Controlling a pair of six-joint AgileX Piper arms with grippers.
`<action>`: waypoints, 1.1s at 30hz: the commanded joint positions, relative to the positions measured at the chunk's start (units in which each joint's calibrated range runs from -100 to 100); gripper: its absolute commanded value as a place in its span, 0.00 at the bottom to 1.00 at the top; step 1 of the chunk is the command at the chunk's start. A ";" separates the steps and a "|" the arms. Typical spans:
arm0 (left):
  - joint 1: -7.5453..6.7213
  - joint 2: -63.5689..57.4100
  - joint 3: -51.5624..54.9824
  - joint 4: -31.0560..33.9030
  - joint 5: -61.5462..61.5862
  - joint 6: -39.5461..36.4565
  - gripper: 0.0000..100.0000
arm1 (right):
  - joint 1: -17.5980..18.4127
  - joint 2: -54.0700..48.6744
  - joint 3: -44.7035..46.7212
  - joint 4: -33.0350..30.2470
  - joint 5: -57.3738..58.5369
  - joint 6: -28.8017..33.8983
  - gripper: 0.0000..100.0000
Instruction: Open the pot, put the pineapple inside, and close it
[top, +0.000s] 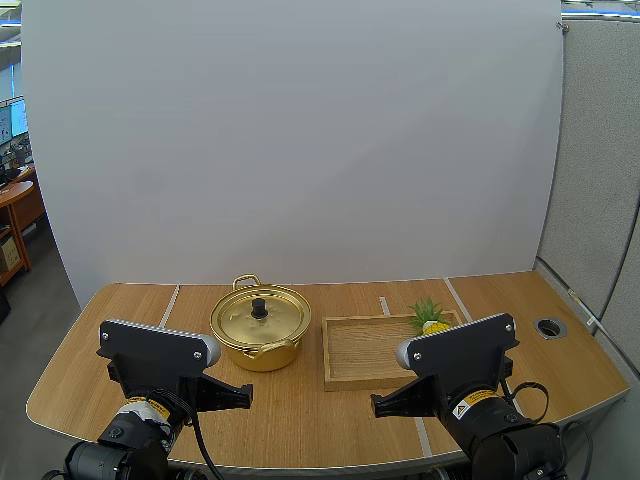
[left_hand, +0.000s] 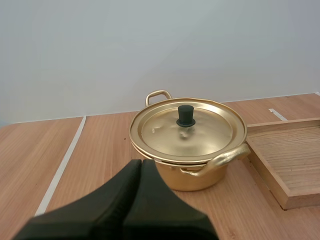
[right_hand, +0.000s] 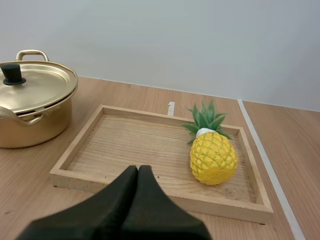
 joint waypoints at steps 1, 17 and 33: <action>0.10 -0.32 0.14 -0.29 -1.23 -0.50 0.00 | -0.01 -0.35 0.20 0.03 -0.81 0.20 0.00; 0.10 -0.32 0.14 -0.29 -1.23 -0.50 0.00 | -0.01 -0.35 0.20 0.03 -0.81 0.20 0.00; 0.10 -0.32 0.14 -1.02 -1.22 -0.78 0.00 | -0.01 -0.35 0.20 0.14 -0.81 0.20 0.00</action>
